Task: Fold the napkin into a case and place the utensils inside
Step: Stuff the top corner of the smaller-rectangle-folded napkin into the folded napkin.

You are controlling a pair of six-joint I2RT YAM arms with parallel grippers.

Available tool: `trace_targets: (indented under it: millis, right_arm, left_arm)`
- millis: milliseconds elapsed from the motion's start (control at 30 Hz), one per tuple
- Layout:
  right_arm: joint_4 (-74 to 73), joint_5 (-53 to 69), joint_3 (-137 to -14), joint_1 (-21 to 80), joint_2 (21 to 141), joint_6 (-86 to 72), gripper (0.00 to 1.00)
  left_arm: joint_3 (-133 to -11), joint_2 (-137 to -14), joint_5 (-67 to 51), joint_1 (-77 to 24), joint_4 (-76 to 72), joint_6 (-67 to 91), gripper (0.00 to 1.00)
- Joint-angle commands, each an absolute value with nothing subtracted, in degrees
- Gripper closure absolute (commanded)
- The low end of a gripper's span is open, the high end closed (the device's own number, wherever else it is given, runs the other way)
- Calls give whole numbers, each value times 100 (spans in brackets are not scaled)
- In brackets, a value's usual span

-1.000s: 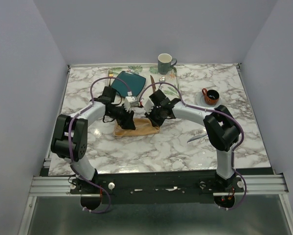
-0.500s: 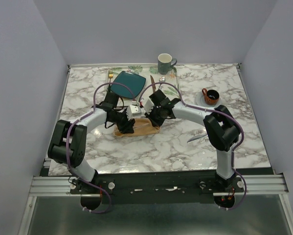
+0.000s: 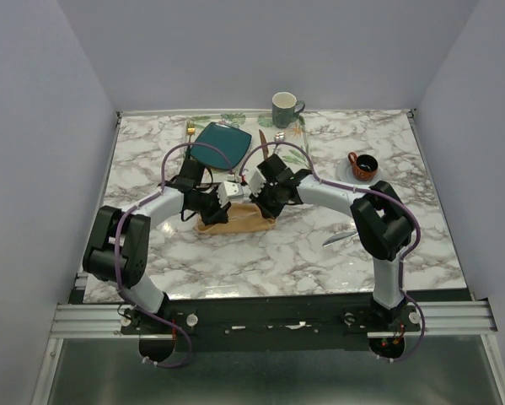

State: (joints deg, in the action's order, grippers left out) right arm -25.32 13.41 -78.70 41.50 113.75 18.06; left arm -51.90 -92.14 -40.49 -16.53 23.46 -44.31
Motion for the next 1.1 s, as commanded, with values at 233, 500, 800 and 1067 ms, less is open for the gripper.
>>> trace_targets:
  millis: [233, 500, 800, 1067]
  right_arm:
    - [-2610, 1740, -8060, 4069, 11233, 1793, 99]
    - [-2856, 1854, -8445, 3842, 11224, 1434, 71]
    - [-3173, 2522, -9166, 3472, 11592, 967, 62]
    - [-3427, 2830, -10220, 3454, 12445, 765, 63]
  left_arm:
    - [-5651, -9457, -4008, -1661, 1907, -3709, 100]
    - [-5854, -9765, -3823, -1679, 2136, -3797, 100]
    - [-5941, -9853, -3929, -1679, 2180, -3920, 100]
    - [-5968, -9879, -3990, -1670, 2206, -3903, 100]
